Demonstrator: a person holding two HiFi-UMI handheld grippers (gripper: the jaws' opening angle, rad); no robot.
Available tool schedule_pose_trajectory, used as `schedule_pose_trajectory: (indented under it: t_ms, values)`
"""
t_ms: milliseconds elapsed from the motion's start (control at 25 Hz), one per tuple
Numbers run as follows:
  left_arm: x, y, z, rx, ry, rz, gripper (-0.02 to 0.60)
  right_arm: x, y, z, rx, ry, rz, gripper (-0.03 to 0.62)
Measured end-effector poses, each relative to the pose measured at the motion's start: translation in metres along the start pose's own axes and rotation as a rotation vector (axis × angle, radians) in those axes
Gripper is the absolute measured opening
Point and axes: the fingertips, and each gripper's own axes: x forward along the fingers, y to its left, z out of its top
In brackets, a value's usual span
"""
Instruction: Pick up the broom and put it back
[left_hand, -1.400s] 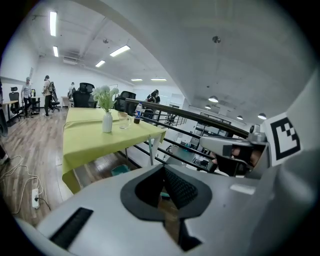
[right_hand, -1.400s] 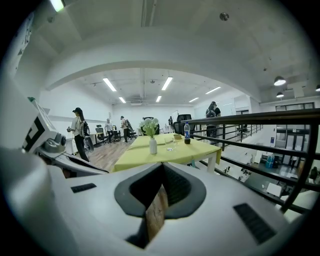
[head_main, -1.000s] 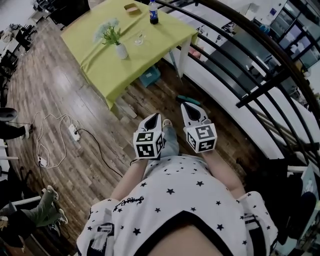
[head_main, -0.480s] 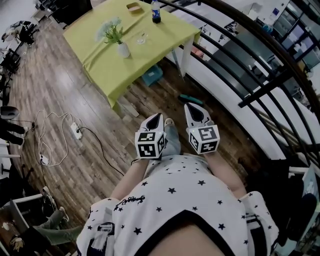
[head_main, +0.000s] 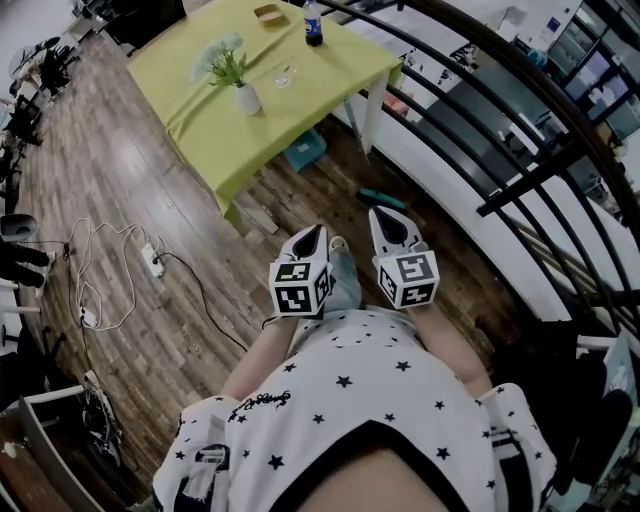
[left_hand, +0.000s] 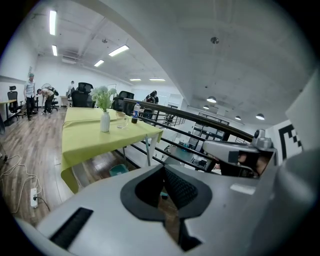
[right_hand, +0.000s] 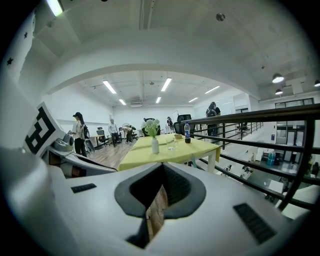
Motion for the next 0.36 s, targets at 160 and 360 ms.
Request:
schedule_pose_trajectory:
  t_ms: [160, 360]
  values:
    - [-0.0002, -0.0004, 0.0008, -0.002, 0.0, 0.001, 0.011, 0.0008, -0.0004, 0.0006, -0.003, 0.001, -0.001, -0.006]
    - [0.0004, -0.0005, 0.0014, -0.007, 0.002, 0.0, 0.011, 0.0018, -0.0033, 0.0007, 0.0, 0.007, -0.006, -0.007]
